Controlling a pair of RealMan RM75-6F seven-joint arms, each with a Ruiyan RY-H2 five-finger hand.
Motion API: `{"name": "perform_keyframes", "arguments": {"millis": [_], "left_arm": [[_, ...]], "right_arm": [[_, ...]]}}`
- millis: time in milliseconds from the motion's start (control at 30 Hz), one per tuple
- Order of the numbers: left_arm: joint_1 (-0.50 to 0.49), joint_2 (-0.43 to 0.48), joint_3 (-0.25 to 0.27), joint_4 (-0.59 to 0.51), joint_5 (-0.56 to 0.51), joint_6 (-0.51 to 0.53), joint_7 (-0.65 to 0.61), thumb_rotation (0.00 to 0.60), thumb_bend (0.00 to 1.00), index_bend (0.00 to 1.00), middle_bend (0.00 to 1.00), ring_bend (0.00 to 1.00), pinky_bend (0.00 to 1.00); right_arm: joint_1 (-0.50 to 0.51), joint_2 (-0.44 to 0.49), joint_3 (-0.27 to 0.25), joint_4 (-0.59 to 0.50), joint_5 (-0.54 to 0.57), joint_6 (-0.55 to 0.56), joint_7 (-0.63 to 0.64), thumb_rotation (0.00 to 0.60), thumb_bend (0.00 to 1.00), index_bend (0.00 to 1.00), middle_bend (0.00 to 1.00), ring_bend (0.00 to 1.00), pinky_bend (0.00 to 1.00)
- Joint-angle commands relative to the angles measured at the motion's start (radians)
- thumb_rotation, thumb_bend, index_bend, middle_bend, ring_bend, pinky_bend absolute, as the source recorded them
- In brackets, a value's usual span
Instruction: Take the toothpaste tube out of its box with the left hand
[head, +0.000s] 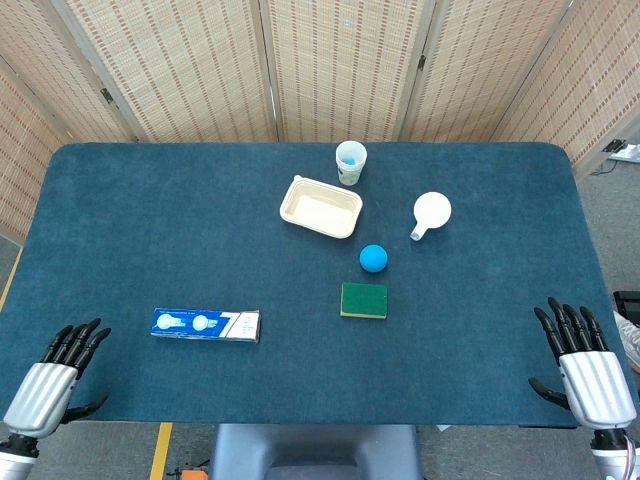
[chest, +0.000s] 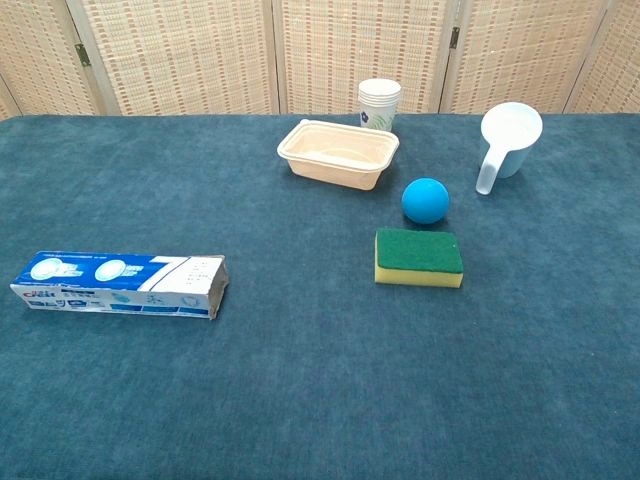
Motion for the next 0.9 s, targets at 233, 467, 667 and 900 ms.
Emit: {"name": "perform_keyframes", "arguments": {"millis": [233,467,667,900], "left_arm": [[-0.111,-0.068,-0.056,-0.097,-0.150,-0.232,0.085,0.600,0.27,0.14,0.05,0.00,0.00],[-0.166,-0.131,-0.123,-0.094,-0.277,-0.302,0.163,0.600,0.27,0.19,0.07,0.00,0.00],[-0.222,-0.177,-0.177,-0.043,-0.386,-0.386,0.143,0.600,0.27,0.20,0.09,0.00,0.00],[-0.278,-0.215,-0.203,0.043,-0.463,-0.482,0.095,0.600,0.27,0.20,0.09,0.00,0.00]], "right_arm": [[-0.001,0.020,-0.017,0.012,-0.043,0.017,0.055,0.600,0.13,0.00,0.00,0.00,0.00],[-0.007,0.024,-0.024,0.023,-0.066,0.037,0.075,0.600,0.13,0.00,0.00,0.00,0.00],[-0.009,0.021,-0.027,0.025,-0.076,0.042,0.069,0.600,0.13,0.00,0.00,0.00,0.00],[-0.016,0.020,-0.028,0.027,-0.083,0.055,0.070,0.600,0.13,0.00,0.00,0.00,0.00]]}}
